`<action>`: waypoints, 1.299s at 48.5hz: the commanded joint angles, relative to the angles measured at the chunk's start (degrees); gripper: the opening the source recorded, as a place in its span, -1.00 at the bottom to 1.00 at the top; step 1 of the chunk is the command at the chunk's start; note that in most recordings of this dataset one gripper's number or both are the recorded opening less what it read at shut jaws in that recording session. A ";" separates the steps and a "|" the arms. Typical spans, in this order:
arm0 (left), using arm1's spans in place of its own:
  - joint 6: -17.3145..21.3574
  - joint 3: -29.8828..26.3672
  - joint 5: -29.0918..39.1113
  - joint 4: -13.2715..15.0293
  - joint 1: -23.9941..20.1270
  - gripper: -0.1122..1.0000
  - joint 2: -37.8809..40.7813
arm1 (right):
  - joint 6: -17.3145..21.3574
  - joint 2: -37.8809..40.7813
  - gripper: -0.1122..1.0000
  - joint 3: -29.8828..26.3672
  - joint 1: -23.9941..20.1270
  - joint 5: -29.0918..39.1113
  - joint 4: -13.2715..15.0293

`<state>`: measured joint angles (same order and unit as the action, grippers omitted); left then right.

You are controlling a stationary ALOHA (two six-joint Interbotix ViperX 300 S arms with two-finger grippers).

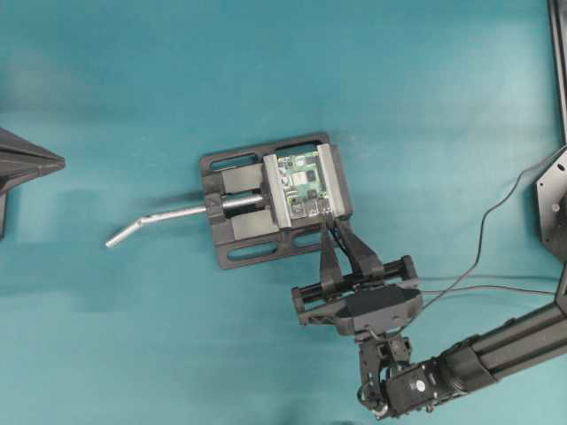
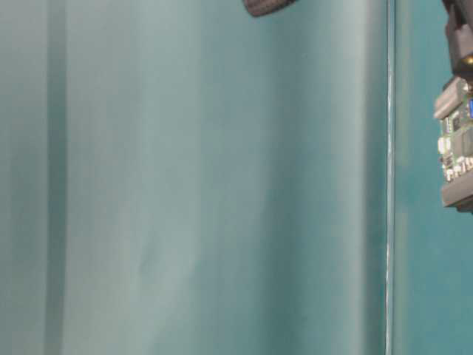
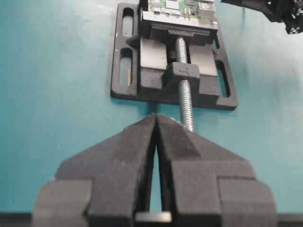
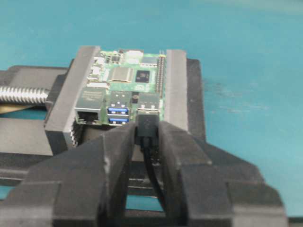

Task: Insert the USB into the fixed PCB.
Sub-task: 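Push the USB plug into the port with the right gripper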

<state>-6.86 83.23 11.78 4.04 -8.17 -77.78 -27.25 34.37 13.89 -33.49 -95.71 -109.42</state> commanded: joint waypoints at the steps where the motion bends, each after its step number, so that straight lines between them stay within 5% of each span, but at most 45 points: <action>1: -0.09 -0.97 -0.26 -0.18 -0.18 -0.80 0.44 | -0.09 -2.64 -0.42 -0.09 2.46 -0.62 0.97; 63: -0.09 -0.97 -0.26 -0.18 -0.18 -0.80 0.35 | 0.09 -1.85 -0.42 -0.79 4.57 0.09 2.02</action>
<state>-6.77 83.23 11.78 4.04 -8.17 -77.78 -27.25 34.37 13.89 -32.61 -95.36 -108.46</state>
